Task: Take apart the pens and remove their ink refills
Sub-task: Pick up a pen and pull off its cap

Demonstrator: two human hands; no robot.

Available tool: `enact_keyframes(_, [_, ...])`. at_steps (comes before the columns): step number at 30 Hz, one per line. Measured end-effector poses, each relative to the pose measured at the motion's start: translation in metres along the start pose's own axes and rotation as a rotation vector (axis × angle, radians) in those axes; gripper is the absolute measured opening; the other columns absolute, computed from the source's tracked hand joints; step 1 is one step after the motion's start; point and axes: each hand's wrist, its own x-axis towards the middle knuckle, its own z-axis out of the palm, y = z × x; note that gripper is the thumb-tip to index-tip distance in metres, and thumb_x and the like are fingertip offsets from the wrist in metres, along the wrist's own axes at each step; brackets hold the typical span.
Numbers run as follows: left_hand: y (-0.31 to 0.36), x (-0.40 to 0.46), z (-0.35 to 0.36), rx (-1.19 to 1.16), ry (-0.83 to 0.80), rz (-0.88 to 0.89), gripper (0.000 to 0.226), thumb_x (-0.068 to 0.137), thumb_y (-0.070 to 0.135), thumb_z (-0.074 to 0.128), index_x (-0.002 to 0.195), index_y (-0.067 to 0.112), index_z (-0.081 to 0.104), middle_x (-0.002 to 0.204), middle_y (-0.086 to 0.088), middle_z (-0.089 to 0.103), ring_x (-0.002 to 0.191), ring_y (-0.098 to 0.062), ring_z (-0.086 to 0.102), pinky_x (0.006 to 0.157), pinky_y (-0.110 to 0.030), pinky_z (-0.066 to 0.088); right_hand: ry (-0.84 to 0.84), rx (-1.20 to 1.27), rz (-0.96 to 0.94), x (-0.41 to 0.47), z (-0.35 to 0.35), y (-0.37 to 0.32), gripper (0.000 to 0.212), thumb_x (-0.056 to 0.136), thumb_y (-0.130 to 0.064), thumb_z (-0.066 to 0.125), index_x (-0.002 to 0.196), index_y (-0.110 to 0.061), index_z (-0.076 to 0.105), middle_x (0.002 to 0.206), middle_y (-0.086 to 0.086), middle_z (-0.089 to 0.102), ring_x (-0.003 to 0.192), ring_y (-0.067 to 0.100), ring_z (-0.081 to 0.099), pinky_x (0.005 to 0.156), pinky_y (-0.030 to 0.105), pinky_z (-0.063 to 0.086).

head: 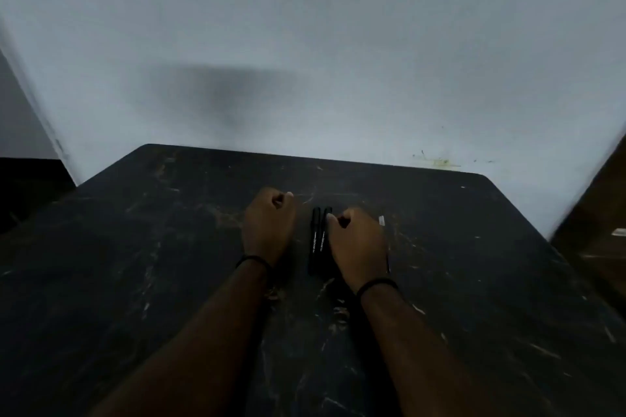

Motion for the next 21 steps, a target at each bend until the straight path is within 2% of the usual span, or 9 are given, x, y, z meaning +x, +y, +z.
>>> enact_keyframes(2, [0.001,0.001,-0.001,0.045,0.002,-0.013,0.020,0.095,0.036,0.057,0.081,0.021,0.060,0.072,0.009,0.058,0.065,-0.004,0.051,0.054,-0.023,0.036,-0.045,-0.049,0.032,0.003,0.000,-0.003,0.040,0.091,-0.048,0.060,0.066,-0.017,0.057,0.061,-0.004,0.059,0.058,0.010,0.057,0.048,0.025,0.032])
enact_keyframes(6, [-0.001,0.001,-0.001,0.041,-0.036,-0.017,0.023,0.095,0.037,0.055,0.082,0.019,0.062,0.076,0.003,0.064,0.070,-0.012,0.058,0.057,-0.026,0.040,-0.144,-0.179,0.048,0.006,0.000,-0.010,0.038,0.088,-0.048,0.063,0.077,-0.012,0.065,0.077,0.002,0.067,0.073,0.021,0.065,0.059,0.025,0.038])
enact_keyframes(9, [0.000,0.001,-0.002,0.024,-0.046,-0.005,0.028,0.096,0.036,0.054,0.080,0.015,0.063,0.076,-0.003,0.066,0.072,-0.018,0.061,0.063,-0.031,0.044,-0.154,-0.194,0.064,0.005,-0.005,-0.012,0.029,0.088,-0.037,0.062,0.075,-0.012,0.058,0.084,0.008,0.067,0.079,0.026,0.066,0.061,0.025,0.037])
enact_keyframes(12, [0.001,-0.001,-0.003,0.023,-0.055,-0.005,0.029,0.096,0.036,0.054,0.079,0.015,0.064,0.077,-0.004,0.066,0.073,-0.019,0.062,0.063,-0.030,0.043,-0.140,-0.230,0.067,0.000,-0.014,-0.014,0.025,0.089,-0.032,0.060,0.073,-0.015,0.051,0.092,0.010,0.067,0.073,0.023,0.061,0.056,0.025,0.037])
enact_keyframes(14, [0.000,-0.001,-0.004,0.021,-0.058,0.010,0.028,0.095,0.036,0.054,0.078,0.016,0.064,0.076,-0.003,0.066,0.073,-0.018,0.062,0.058,-0.026,0.039,-0.158,-0.245,0.051,-0.004,-0.018,-0.014,0.021,0.090,-0.031,0.059,0.086,-0.011,0.058,0.101,0.012,0.067,0.088,0.028,0.065,0.066,0.028,0.046])
enact_keyframes(16, [0.000,-0.001,-0.005,0.008,-0.058,0.022,0.028,0.095,0.036,0.054,0.075,0.018,0.062,0.074,-0.002,0.066,0.072,-0.018,0.063,0.057,-0.026,0.038,-0.168,-0.262,0.053,-0.008,-0.022,-0.014,0.024,0.092,-0.030,0.057,0.097,-0.007,0.062,0.106,0.013,0.067,0.098,0.031,0.065,0.073,0.028,0.046])
enact_keyframes(19, [0.001,-0.004,-0.005,-0.036,-0.060,0.081,0.034,0.096,0.039,0.053,0.074,0.016,0.061,0.070,-0.005,0.065,0.069,-0.023,0.063,0.059,-0.033,0.045,-0.143,-0.221,0.060,-0.014,-0.029,-0.016,0.029,0.095,-0.032,0.052,0.099,-0.006,0.063,0.104,0.013,0.067,0.098,0.032,0.064,0.078,0.033,0.049])
enact_keyframes(21, [0.003,-0.007,-0.006,-0.084,-0.070,0.124,0.043,0.098,0.046,0.048,0.076,0.011,0.062,0.068,-0.009,0.064,0.066,-0.025,0.062,0.058,-0.035,0.046,-0.081,-0.187,-0.004,-0.018,-0.035,-0.019,0.028,0.096,-0.035,0.049,0.093,-0.010,0.063,0.093,0.008,0.065,0.087,0.026,0.064,0.072,0.034,0.049])
